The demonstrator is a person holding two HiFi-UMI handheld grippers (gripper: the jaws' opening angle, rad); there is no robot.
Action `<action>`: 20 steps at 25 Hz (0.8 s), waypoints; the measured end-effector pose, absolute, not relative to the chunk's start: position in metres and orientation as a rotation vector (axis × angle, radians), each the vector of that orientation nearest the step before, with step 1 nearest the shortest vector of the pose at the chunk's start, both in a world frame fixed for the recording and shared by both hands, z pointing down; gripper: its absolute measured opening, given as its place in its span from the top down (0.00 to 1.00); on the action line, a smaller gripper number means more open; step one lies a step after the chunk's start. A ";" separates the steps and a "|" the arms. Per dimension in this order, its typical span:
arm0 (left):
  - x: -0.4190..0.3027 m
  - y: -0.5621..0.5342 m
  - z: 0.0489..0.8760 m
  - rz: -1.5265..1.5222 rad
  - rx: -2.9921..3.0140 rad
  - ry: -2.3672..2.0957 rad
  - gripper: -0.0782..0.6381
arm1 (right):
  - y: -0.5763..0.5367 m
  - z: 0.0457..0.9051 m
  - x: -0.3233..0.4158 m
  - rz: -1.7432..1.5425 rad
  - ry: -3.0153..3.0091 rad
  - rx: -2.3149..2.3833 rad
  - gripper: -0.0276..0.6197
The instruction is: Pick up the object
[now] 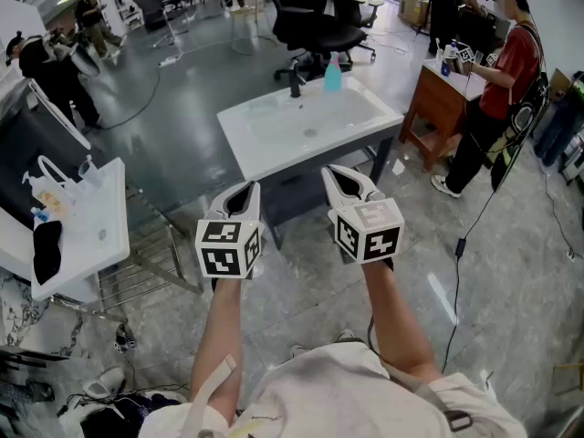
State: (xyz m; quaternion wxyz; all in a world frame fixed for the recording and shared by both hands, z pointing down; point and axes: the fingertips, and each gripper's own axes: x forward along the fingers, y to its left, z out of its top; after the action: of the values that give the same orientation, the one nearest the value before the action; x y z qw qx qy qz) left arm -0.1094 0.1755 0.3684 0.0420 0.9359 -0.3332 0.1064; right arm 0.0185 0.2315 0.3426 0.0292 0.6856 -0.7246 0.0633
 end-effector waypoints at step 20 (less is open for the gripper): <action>-0.117 0.106 0.385 0.340 2.856 -1.061 0.89 | 0.164 0.362 0.021 0.176 -2.230 2.104 0.90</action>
State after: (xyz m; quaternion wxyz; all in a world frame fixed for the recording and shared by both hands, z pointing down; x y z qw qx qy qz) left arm -0.1172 0.1058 0.3852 0.0380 0.9309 -0.3460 0.1109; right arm 0.0210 0.1642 0.3619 0.0354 0.6848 -0.7256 0.0574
